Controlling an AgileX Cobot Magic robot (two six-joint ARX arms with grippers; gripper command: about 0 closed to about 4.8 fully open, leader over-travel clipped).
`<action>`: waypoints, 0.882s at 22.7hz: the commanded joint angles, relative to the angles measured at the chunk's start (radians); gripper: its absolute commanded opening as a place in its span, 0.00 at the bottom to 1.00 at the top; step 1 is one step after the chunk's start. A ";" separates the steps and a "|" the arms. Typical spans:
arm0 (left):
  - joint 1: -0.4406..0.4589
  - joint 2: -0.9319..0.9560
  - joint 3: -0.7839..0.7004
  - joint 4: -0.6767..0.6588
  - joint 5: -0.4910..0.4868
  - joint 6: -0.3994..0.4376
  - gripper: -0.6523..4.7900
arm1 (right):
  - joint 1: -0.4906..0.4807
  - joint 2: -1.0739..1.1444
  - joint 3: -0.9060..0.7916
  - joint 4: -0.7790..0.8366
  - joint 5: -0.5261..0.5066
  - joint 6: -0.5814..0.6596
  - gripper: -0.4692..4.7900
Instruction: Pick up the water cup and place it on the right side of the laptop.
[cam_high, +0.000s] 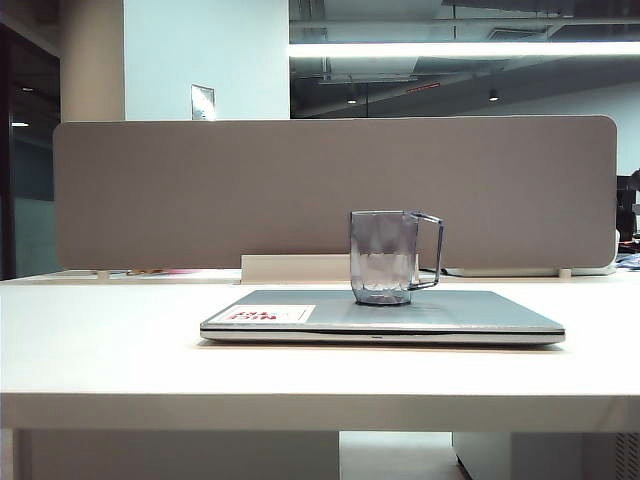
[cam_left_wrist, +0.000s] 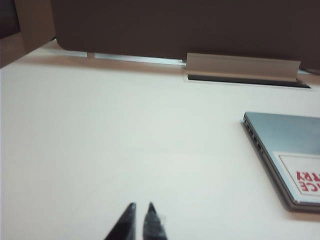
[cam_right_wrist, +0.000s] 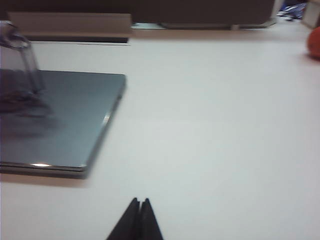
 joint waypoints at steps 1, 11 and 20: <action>-0.002 0.001 0.003 0.036 0.031 -0.006 0.16 | 0.000 -0.002 -0.004 0.025 -0.094 0.052 0.08; -0.002 0.001 0.008 0.035 0.152 -0.113 0.11 | 0.005 0.002 0.019 0.262 -0.193 0.201 0.08; -0.002 0.051 0.112 0.022 0.208 -0.112 0.11 | 0.005 0.036 0.169 0.115 -0.192 0.200 0.08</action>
